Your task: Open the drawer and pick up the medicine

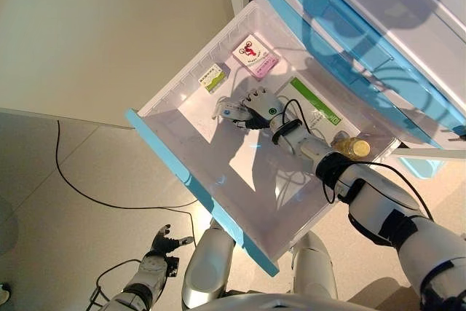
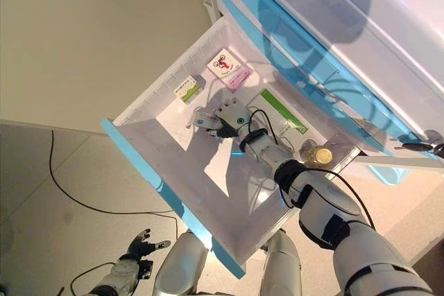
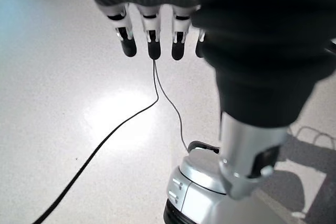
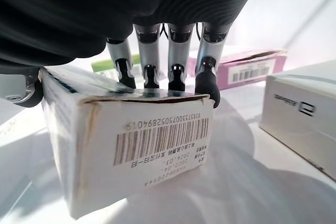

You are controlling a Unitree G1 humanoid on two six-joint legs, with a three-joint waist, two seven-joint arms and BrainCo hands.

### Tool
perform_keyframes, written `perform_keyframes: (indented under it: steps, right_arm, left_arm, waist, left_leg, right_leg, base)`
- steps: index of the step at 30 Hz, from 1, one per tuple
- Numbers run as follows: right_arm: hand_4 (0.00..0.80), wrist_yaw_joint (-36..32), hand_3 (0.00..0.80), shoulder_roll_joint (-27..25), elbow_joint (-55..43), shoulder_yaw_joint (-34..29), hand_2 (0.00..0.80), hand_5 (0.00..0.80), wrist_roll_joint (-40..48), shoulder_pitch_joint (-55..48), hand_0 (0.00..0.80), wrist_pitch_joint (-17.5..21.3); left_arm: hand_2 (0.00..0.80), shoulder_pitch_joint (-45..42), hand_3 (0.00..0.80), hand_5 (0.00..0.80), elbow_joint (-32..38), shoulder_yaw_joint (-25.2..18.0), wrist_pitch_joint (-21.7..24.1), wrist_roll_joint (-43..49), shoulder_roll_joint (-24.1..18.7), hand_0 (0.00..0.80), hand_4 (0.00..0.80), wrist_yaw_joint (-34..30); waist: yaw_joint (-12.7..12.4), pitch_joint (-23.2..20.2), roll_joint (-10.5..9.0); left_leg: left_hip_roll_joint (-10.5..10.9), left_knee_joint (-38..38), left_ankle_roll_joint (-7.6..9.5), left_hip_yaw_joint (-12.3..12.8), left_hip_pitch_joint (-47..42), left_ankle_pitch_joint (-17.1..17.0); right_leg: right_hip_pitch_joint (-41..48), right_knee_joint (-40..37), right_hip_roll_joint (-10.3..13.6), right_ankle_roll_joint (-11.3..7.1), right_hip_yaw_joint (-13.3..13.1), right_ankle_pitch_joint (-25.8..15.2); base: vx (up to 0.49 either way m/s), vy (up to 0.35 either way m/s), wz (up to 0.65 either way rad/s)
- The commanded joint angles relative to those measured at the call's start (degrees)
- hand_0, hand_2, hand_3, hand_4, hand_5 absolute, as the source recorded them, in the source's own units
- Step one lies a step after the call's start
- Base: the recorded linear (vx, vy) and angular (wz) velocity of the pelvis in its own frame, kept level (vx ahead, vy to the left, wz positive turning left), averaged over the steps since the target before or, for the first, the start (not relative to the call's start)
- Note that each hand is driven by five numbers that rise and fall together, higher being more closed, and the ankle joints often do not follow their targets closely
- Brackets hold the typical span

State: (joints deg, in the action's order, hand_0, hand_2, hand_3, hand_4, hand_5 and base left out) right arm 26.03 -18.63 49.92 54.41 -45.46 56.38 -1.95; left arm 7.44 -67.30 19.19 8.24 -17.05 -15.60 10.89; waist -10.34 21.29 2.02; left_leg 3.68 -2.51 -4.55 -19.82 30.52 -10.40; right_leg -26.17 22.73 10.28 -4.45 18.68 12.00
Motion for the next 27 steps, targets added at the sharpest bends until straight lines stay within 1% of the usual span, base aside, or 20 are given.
perform_keyframes:
  steps: [1,6,8,9,11,13,16,20,21,22,24,26,27]
  right_arm:
    - [0.8,0.09,0.8,-2.04,-1.05,-0.77,0.8,0.8,1.43,0.38,0.8,0.09]
    - [0.8,0.11,0.8,-2.74,-3.04,-1.31,0.8,0.8,1.98,0.6,0.8,0.34]
    - [0.8,0.02,0.8,-3.08,-4.43,-1.28,0.8,0.8,2.08,0.69,0.8,0.4]
    - [0.8,-0.55,0.8,-3.22,-5.76,-1.04,0.8,0.8,2.05,0.93,0.8,0.72]
    - [0.8,-0.57,0.8,-3.24,-5.78,-1.04,0.8,0.8,2.05,0.92,0.8,0.71]
    - [0.8,-2.01,0.8,-3.2,-8.31,-0.63,0.8,0.8,2.32,1.0,0.8,1.43]
    - [0.8,-3.74,0.8,-2.5,-10.64,-0.17,0.8,0.8,4.09,0.3,0.8,3.19]
    - [0.8,-8.09,0.8,-2.84,-16.9,1.44,0.8,0.8,7.07,-1.55,0.8,6.35]
    - [0.8,-8.13,0.8,-2.89,-16.96,1.43,0.8,0.8,7.08,-1.54,0.8,6.33]
    - [0.8,-9.93,0.8,-2.98,-19.19,2.46,0.8,0.8,8.05,-2.7,0.8,7.83]
    - [0.8,-10.95,0.8,-3.24,-20.27,2.87,0.8,0.8,8.38,-3.43,0.8,8.38]
    - [0.8,-14.67,0.8,-4.35,-24.47,3.56,0.8,0.8,11.01,-5.68,0.8,10.47]
    - [0.8,-14.82,0.8,-4.47,-24.69,3.54,0.8,0.8,11.09,-5.74,0.8,10.41]
  left_arm:
    - [0.0,1.13,0.0,0.0,-1.36,-0.09,0.28,-0.99,-0.94,0.0,0.0,0.55]
    - [0.0,1.16,0.0,0.0,-1.27,-0.17,0.09,-0.62,-1.14,0.0,0.0,0.27]
    - [0.0,1.15,0.0,0.0,-1.36,-0.33,-0.13,-0.21,-1.27,0.0,0.0,0.07]
    - [0.0,1.02,0.0,0.0,-1.54,-0.75,-0.39,0.08,-1.4,0.0,0.0,-0.28]
    - [0.0,1.02,0.0,0.0,-1.54,-0.75,-0.39,0.08,-1.41,0.0,0.0,-0.28]
    - [0.0,0.84,0.0,0.0,-1.98,-1.43,-0.88,0.52,-1.51,0.0,0.0,-0.62]
    - [0.0,0.43,0.0,0.0,-2.41,-1.93,-1.26,1.29,-1.54,0.0,0.0,-0.91]
    - [0.0,-0.82,0.0,0.0,-3.17,-3.9,-1.88,2.56,-1.92,0.0,0.0,-1.9]
    - [0.0,-0.8,0.0,0.0,-3.16,-3.9,-1.89,2.57,-1.91,0.0,0.0,-1.9]
    - [0.0,-1.27,0.0,0.0,-3.56,-4.62,-2.1,3.12,-2.02,0.0,0.0,-2.34]
    - [0.0,-1.46,0.0,0.0,-3.8,-4.96,-2.27,3.43,-2.02,0.0,0.0,-2.73]
    - [0.0,-2.4,0.0,0.0,-4.44,-6.04,-2.98,4.95,-2.02,0.0,0.0,-3.73]
    - [0.0,-2.46,0.0,0.0,-4.42,-6.05,-2.99,4.98,-2.0,0.0,0.0,-3.74]
  waist:
    - [-0.54,3.13,-0.83]
    - [-0.45,2.71,-0.82]
    - [-0.33,2.23,-0.93]
    - [-0.06,1.73,-1.22]
    - [-0.08,1.76,-1.23]
    - [0.48,0.86,-1.6]
    - [1.15,-0.14,-1.92]
    - [2.62,-2.06,-2.81]
    - [2.58,-2.17,-2.74]
    - [3.19,-3.17,-3.02]
    - [3.44,-3.66,-3.17]
    - [4.47,-5.19,-3.5]
    - [4.47,-5.18,-3.47]
  left_leg:
    - [2.91,2.0,2.79,3.15,-4.09,3.15]
    - [2.9,2.05,2.79,3.21,-4.57,3.15]
    - [2.77,2.12,2.8,3.38,-5.24,3.31]
    - [2.6,2.07,2.86,3.88,-5.99,3.58]
    - [2.59,2.08,2.86,3.91,-6.02,3.58]
    - [2.27,1.92,2.96,5.08,-7.28,4.08]
    - [1.98,1.67,3.12,6.2,-8.72,4.79]
    - [0.85,1.96,3.39,9.15,-11.62,5.78]
    - [0.8,2.0,3.41,9.16,-11.42,5.58]
    - [0.46,2.4,3.4,10.0,-12.56,5.7]
    - [0.37,2.66,3.41,10.34,-13.17,5.8]
    - [-0.05,3.23,3.36,10.95,-15.25,6.07]
    - [-0.06,3.29,3.35,10.95,-15.36,6.07]
  right_leg:
    - [0.51,-4.07,2.53,-2.0,-1.33,-8.46]
    - [1.11,-3.96,2.46,-1.96,-1.5,-8.38]
    - [1.75,-4.14,2.4,-1.95,-1.66,-8.43]
    - [2.32,-4.46,2.14,-1.95,-2.12,-8.53]
    - [2.34,-4.47,2.13,-1.95,-2.15,-8.54]
    - [3.5,-5.23,1.91,-2.02,-2.59,-8.9]
    - [4.63,-5.94,1.69,-2.07,-3.3,-9.21]
    - [6.87,-8.24,0.37,-2.28,-5.74,-10.05]
    - [6.77,-8.51,0.29,-2.28,-5.73,-10.4]
    - [7.55,-9.31,-0.24,-2.36,-6.21,-10.52]
    - [8.16,-9.75,-0.46,-2.34,-6.43,-10.47]
    - [9.99,-10.76,-0.89,-2.36,-6.86,-10.31]
    - [10.1,-10.83,-0.9,-2.36,-6.85,-10.31]
  base:
    - [0.0,0.0,0.0]
    - [0.0,0.0,0.0]
    - [0.0,0.0,0.0]
    - [0.0,0.0,0.0]
    - [-0.006,0.009,-0.03]
    - [-0.012,0.033,-0.09]
    - [0.005,0.033,-0.17]
    - [0.009,0.041,-0.33]
    - [0.012,0.018,-0.53]
    - [0.004,0.012,-0.32]
    - [0.037,-0.004,-0.26]
    - [0.055,-0.012,-0.23]
    - [0.039,-0.009,-0.18]
